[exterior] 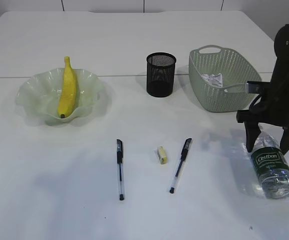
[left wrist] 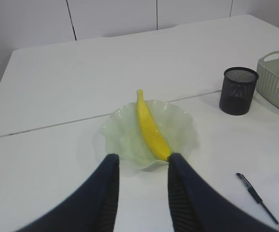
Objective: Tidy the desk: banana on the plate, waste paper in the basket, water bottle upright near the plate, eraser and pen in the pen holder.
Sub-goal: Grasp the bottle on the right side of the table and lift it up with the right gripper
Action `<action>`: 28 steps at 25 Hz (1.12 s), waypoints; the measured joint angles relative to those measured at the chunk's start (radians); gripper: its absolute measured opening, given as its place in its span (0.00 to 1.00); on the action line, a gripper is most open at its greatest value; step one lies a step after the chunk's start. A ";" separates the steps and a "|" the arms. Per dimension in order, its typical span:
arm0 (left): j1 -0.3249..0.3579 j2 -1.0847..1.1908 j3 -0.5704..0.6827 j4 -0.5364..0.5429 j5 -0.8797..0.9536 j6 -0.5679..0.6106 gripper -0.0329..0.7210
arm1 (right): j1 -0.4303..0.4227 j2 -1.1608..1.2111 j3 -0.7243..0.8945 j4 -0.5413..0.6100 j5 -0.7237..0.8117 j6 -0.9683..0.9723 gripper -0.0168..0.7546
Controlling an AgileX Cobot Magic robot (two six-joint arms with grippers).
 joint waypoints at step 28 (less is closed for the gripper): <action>0.000 0.000 0.000 -0.028 0.000 0.000 0.36 | 0.000 0.065 0.000 0.015 -0.004 0.002 0.78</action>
